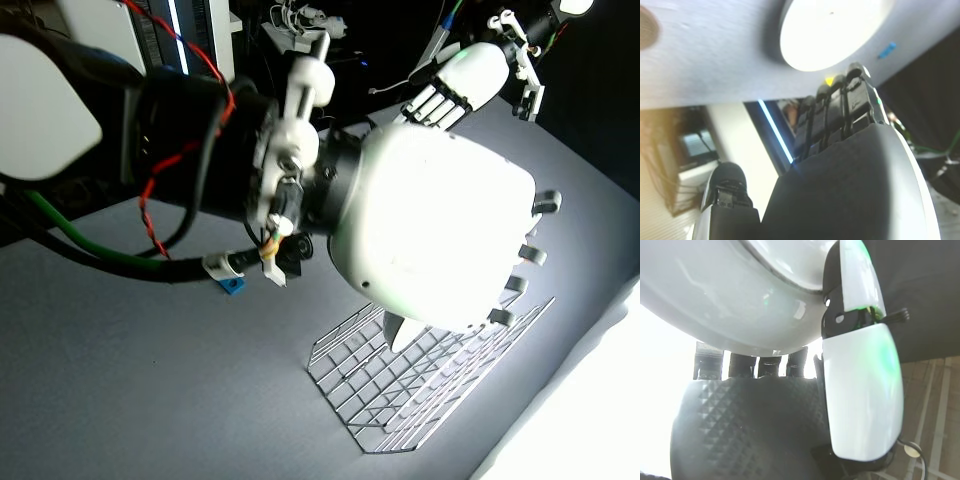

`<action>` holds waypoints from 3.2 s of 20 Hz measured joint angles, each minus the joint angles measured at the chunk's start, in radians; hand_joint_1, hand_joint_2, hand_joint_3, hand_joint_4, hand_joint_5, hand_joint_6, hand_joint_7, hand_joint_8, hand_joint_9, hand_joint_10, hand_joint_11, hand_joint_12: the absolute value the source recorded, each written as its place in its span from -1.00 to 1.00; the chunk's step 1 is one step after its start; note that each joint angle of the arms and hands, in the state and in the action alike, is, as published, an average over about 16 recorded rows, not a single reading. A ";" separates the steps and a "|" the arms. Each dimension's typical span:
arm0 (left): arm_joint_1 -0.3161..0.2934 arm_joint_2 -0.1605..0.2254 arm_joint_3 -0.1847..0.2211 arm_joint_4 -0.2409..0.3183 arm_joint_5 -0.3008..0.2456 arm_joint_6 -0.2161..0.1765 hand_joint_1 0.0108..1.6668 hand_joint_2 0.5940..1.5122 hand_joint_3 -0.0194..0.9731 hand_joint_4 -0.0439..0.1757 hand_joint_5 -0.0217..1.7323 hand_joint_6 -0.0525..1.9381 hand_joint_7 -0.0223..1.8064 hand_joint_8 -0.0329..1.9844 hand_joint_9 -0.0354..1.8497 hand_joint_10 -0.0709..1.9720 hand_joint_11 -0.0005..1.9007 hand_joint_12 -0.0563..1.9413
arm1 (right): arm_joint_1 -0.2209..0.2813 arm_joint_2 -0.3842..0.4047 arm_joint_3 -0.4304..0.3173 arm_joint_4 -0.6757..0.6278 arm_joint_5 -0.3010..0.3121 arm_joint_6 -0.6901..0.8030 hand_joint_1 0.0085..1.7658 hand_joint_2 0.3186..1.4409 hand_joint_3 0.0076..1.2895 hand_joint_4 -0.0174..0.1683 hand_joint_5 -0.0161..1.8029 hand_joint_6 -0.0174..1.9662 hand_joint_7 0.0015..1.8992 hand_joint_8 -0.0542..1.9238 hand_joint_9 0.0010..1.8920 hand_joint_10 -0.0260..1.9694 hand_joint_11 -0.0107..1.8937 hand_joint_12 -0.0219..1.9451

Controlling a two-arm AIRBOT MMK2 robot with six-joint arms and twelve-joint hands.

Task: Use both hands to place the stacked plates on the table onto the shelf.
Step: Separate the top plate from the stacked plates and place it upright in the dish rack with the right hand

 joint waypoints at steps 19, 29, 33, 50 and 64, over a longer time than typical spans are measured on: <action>0.015 -0.001 -0.044 0.029 0.160 0.000 -0.99 0.19 -0.92 -0.58 -0.88 -0.94 -0.91 -0.96 -0.94 -0.92 -0.98 -0.93 | -0.080 -0.093 0.141 0.140 0.038 -0.076 0.39 0.17 -0.99 -0.65 0.11 -0.07 0.17 -0.19 0.45 -0.97 -0.06 0.01; 0.024 0.005 -0.054 0.012 0.199 -0.001 -0.99 0.19 -0.92 -0.57 -0.90 -0.94 -0.92 -0.96 -0.94 -0.92 -0.98 -0.93 | -0.138 -0.134 0.202 0.167 0.070 -0.079 0.39 0.17 -0.99 -0.63 0.12 -0.09 0.18 -0.18 0.45 -0.97 -0.07 0.05; 0.030 0.008 -0.060 0.006 0.220 -0.001 -0.99 0.19 -0.92 -0.57 -0.90 -0.94 -0.92 -0.96 -0.94 -0.92 -0.98 -0.93 | -0.161 -0.148 0.222 0.179 0.086 -0.080 0.39 0.17 -0.99 -0.64 0.12 -0.09 0.17 -0.18 0.45 -0.97 -0.07 0.05; 0.073 0.011 -0.113 -0.030 0.325 -0.002 -0.99 0.19 -0.92 -0.58 -0.90 -0.94 -0.93 -0.96 -0.95 -0.92 -0.98 -0.93 | -0.221 -0.187 0.273 0.193 0.131 -0.083 0.39 0.19 -0.99 -0.71 0.07 -0.05 0.14 -0.13 0.40 -0.97 -0.06 0.07; 0.092 0.017 -0.141 -0.060 0.382 -0.002 -0.99 0.19 -0.93 -0.59 -0.87 -0.94 -0.91 -0.96 -0.94 -0.92 -0.98 -0.93 | -0.244 -0.189 0.276 0.202 0.169 -0.082 0.38 0.23 -0.99 -0.87 0.00 -0.24 0.09 -0.58 0.21 -0.97 -0.15 0.11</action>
